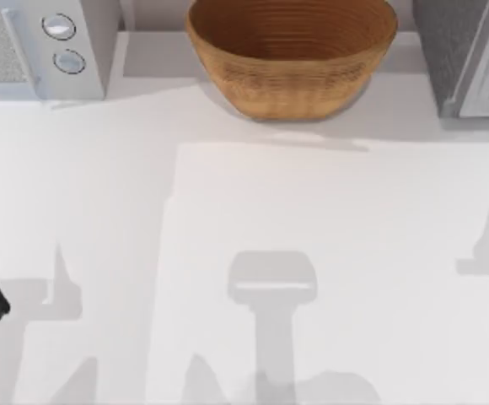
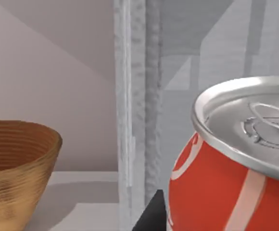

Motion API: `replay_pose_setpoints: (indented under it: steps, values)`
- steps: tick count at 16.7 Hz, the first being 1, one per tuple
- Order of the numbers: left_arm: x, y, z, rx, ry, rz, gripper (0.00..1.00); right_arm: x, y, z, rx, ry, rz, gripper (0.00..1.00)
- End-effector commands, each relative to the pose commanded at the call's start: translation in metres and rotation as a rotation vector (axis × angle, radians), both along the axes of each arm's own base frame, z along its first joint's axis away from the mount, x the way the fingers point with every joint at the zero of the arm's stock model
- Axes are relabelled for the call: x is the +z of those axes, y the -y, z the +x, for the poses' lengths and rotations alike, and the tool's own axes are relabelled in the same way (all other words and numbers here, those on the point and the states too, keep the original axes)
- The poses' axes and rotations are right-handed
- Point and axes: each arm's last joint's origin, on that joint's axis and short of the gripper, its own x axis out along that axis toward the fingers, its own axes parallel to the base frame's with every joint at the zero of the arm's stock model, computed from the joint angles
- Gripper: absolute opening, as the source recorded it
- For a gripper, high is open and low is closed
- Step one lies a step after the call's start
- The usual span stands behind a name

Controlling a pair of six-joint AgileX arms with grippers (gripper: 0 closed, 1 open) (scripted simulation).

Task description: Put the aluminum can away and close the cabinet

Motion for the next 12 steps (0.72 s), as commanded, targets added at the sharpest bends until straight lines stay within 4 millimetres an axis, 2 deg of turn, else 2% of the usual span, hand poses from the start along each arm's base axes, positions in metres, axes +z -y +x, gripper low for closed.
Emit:
replay_pose_setpoints:
  steps: [3, 7, 10, 12]
  values:
    - [0.0, 0.0, 0.0, 0.0, 0.0, 0.0, 1.0, 0.059, -0.004, 0.014, -0.001, 0.0, -0.001, 0.0]
    - [0.0, 0.0, 0.0, 0.0, 0.0, 0.0, 1.0, 0.135, -0.012, 0.046, 0.0, 0.0, -0.001, 0.0]
    - [0.0, 0.0, 0.0, 0.0, 0.0, 0.0, 1.0, 0.181, -0.021, 0.077, 0.0, 0.0, -0.001, 0.0]
    - [0.0, 0.0, 0.0, 0.0, 0.0, 0.0, 1.0, 0.205, -0.027, 0.097, 0.001, 0.001, 0.0, 0.0]
